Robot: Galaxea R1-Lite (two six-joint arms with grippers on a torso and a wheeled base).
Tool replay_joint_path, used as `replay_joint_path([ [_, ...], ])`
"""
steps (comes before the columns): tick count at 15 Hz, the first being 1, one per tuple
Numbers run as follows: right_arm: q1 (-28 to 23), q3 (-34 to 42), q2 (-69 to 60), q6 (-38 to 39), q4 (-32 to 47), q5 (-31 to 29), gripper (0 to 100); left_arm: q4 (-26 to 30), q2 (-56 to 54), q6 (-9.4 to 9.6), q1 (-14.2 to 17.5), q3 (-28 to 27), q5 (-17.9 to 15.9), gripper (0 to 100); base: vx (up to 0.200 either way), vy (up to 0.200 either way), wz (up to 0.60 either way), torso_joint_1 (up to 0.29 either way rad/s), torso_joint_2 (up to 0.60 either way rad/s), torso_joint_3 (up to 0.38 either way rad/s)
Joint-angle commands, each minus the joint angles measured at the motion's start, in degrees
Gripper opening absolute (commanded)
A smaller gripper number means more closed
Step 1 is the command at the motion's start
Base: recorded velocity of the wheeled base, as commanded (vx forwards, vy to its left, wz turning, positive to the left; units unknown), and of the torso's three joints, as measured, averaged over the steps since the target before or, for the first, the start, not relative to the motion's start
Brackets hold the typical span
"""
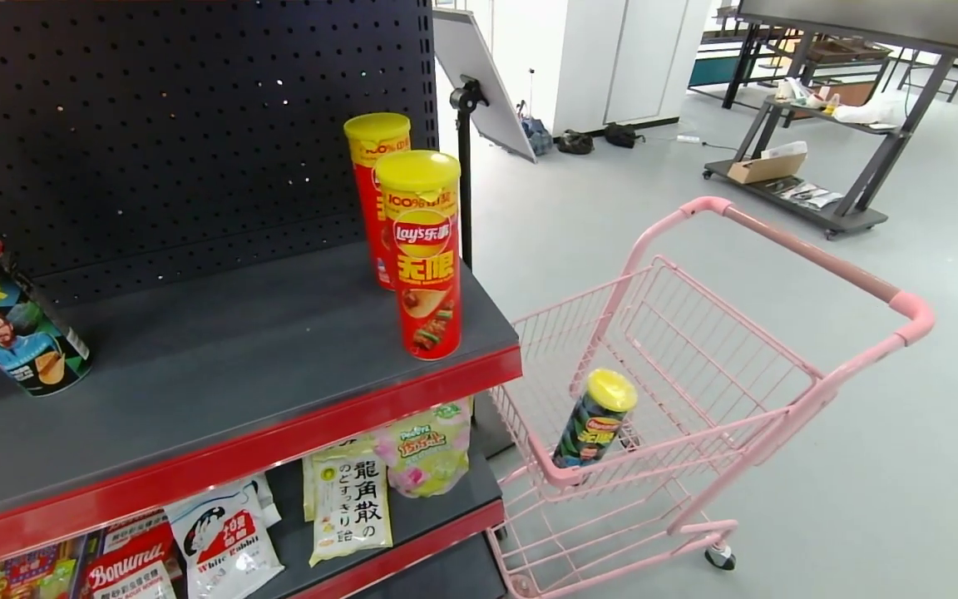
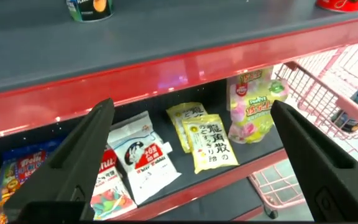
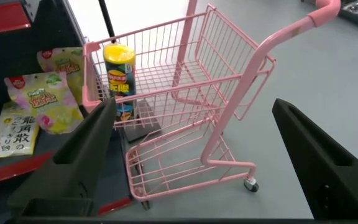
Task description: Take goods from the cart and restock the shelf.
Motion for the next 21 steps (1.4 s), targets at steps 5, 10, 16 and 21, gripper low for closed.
replay_joint_path([
  [5,0.0,0.0,0.0,0.1,0.0,0.0,100,0.0,0.0,-0.06,0.1,0.0,0.0,100,0.0,0.0,0.0,-0.145,0.4,0.25],
  [10,0.0,0.0,0.0,0.0,0.0,0.1,100,0.0,0.0,0.02,0.1,0.0,0.0,100,0.0,0.0,0.0,-0.176,0.54,0.354],
  [16,1.4,-13.8,12.3,2.4,-0.5,0.5,100,0.0,0.0,0.02,0.1,0.0,0.0,100,0.0,0.0,0.0,-0.088,0.3,0.201],
  [21,11.2,-27.1,55.4,10.0,-16.3,8.1,100,0.0,0.0,0.02,0.1,0.0,0.0,100,0.0,0.0,0.0,0.0,0.0,0.0],
])
